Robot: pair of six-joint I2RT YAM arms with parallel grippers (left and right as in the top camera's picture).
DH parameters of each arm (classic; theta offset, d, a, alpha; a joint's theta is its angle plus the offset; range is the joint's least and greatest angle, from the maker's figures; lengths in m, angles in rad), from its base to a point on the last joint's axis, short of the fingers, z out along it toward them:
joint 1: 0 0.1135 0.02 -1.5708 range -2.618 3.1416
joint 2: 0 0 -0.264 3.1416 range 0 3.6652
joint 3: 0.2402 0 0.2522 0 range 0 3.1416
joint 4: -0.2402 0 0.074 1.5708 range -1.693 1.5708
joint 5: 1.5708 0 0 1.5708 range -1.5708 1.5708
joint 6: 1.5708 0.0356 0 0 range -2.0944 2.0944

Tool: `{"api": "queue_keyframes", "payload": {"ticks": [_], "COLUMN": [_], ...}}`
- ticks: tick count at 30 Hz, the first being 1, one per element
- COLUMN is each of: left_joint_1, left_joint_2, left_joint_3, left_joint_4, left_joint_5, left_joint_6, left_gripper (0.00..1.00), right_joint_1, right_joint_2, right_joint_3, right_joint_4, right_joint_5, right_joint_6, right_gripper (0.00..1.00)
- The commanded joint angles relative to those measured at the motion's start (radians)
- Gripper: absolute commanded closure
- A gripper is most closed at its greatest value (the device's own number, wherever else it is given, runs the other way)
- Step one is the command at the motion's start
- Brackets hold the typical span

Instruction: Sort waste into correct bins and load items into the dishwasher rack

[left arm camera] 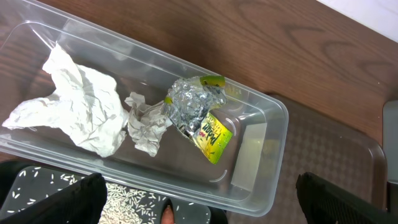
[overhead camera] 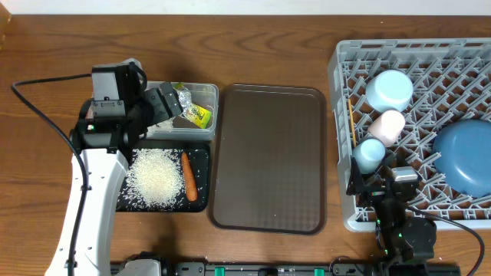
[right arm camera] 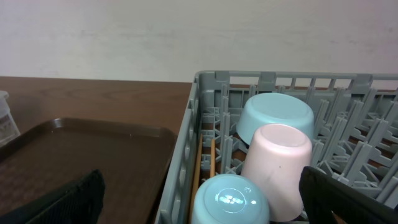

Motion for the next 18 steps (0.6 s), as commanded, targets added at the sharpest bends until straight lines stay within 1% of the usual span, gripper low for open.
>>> {"api": "queue_keyframes", "payload": {"ticks": [1,12,18], "left_joint_1": [0.004,0.001,0.003], "left_joint_2": [0.004,0.002,-0.085], "left_joint_3": [-0.001,-0.004,-0.029], "left_joint_4": [0.000,-0.003,-0.014], "left_joint_5": [-0.016,-0.017,-0.016], "left_joint_6": [0.006,0.006,0.006], "left_gripper": [0.00,0.00,0.00], "right_joint_1": [0.029,0.029,0.029], "right_joint_2": [-0.007,-0.007,-0.007], "right_joint_3": [-0.001,-0.001,-0.001], "right_joint_4": [-0.005,-0.005,-0.005], "right_joint_5": [0.006,0.006,0.006], "right_joint_6": [0.010,0.010,0.010], "right_gripper": [0.01,0.01,0.01]}}
